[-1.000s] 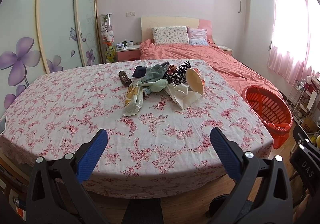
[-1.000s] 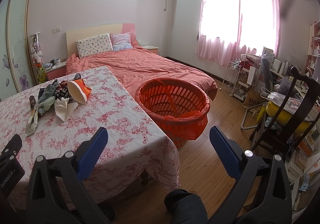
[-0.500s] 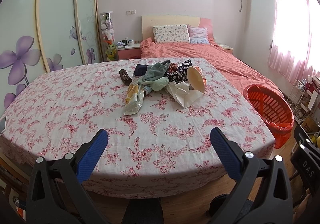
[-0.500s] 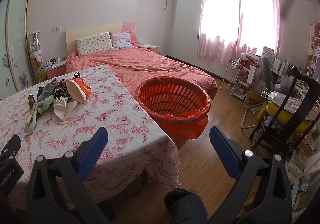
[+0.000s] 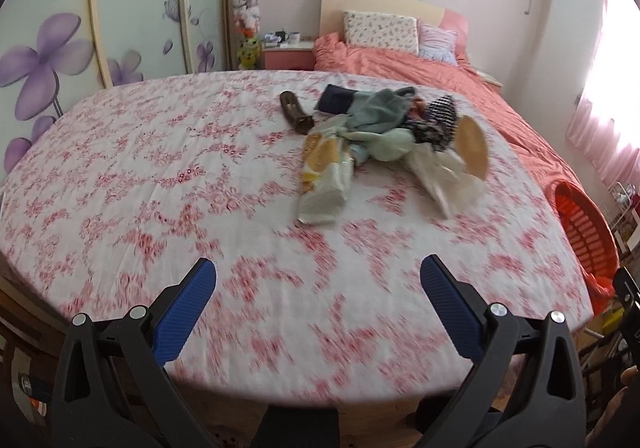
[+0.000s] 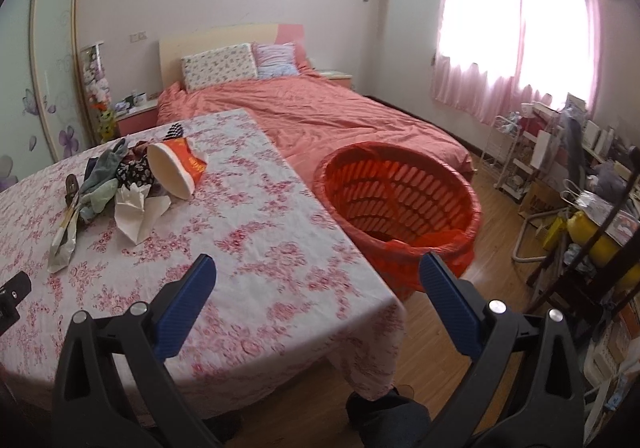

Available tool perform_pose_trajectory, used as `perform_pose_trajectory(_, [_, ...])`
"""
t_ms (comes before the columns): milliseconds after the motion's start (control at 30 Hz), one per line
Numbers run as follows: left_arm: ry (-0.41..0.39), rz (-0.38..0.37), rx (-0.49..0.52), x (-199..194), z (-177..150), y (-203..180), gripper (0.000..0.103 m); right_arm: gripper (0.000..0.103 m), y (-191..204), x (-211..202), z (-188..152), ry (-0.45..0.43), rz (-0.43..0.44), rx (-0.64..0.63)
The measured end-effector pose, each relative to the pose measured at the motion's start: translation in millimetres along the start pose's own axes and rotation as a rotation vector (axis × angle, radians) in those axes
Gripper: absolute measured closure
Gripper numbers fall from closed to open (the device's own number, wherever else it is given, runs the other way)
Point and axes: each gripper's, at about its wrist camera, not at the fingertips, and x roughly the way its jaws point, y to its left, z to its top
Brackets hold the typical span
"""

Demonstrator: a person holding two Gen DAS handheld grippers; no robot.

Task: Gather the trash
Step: 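Grasp the yellow snack wrapper with the left tool while the right tool grasps the paper cup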

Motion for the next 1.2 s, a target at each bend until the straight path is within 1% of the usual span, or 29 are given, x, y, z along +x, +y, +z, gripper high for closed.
perform_pose_trajectory(100, [0.010,0.020,0.006,18,12,6,0.002,0.004,15,22,11,0.023,0.049,-0.024])
perform_pose_trajectory(300, [0.061,0.002,0.027,61,32,4,0.002,0.004,44,64,32,0.056,0.159,-0.037])
perform_pose_trajectory(433, [0.089,-0.020,0.010,80,42,5,0.002,0.016,64,95,46,0.095,0.237,-0.022])
perform_pose_trajectory(467, [0.089,-0.033,0.004,83,44,6,0.002,0.017,68,102,49,0.109,0.253,-0.016])
perform_pose_trajectory(600, [0.100,-0.041,-0.003,96,51,5,0.004,0.028,91,129,62,0.136,0.283,-0.021])
perform_pose_trajectory(667, [0.114,-0.036,0.002,102,54,4,0.009,0.034,101,143,66,0.158,0.298,-0.021])
perform_pose_trajectory(767, [0.130,-0.033,0.016,109,56,1,0.013,0.041,113,163,69,0.195,0.318,-0.014])
perform_pose_trajectory(800, [0.133,-0.032,0.020,109,55,0,0.014,0.045,117,169,69,0.206,0.324,-0.009])
perform_pose_trajectory(867, [0.145,-0.037,0.025,112,54,0,0.020,0.052,122,176,70,0.218,0.322,-0.008])
perform_pose_trajectory(933, [0.161,-0.045,0.021,116,54,-1,0.023,0.062,126,183,71,0.224,0.313,-0.010])
perform_pose_trajectory(967, [0.156,-0.040,0.022,117,54,-1,0.025,0.064,128,185,71,0.225,0.311,-0.007])
perform_pose_trajectory(1033, [0.151,-0.033,0.032,118,56,-1,0.030,0.076,130,191,71,0.229,0.304,-0.004])
perform_pose_trajectory(1067, [0.149,-0.030,0.034,118,56,-1,0.032,0.079,130,193,71,0.233,0.304,-0.005])
perform_pose_trajectory(1100, [0.147,-0.030,0.034,119,57,-2,0.037,0.086,131,195,70,0.234,0.303,-0.008])
perform_pose_trajectory(1133, [0.145,-0.030,0.034,118,58,-2,0.044,0.089,131,196,70,0.233,0.300,-0.010])
perform_pose_trajectory(1167, [0.143,-0.031,0.033,118,59,-1,0.051,0.090,131,197,70,0.231,0.296,-0.011])
perform_pose_trajectory(1200, [0.143,-0.032,0.031,120,61,0,0.053,0.094,130,197,70,0.227,0.296,-0.008])
